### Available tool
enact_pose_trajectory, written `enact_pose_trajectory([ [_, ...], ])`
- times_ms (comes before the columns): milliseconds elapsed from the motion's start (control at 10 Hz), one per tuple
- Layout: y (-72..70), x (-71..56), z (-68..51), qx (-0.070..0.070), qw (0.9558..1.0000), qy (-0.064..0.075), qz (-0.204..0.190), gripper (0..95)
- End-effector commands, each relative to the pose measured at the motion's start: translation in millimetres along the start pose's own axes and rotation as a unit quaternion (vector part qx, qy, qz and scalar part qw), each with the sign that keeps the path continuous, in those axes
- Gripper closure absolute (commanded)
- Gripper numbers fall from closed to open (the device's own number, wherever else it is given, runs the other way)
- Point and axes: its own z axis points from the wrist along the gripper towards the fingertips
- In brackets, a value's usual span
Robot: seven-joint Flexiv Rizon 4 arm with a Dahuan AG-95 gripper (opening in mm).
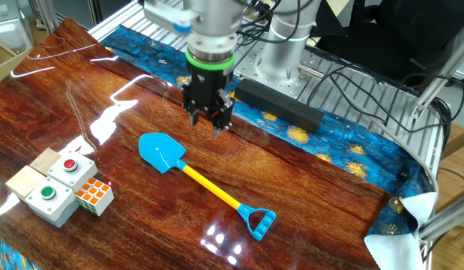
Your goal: Use a shovel to scoop up an object
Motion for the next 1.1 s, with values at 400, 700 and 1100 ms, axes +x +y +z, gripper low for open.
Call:
enact_pose_trajectory([
  [400,1.6,0.0,4.4,0.004,0.9988,0.048,0.007,95.0],
  [700,2.3,0.5,3.6,0.01,0.9993,0.033,0.013,95.0],
  [1100,2.7,1.5,3.5,0.019,0.9988,0.038,0.026,95.0],
])
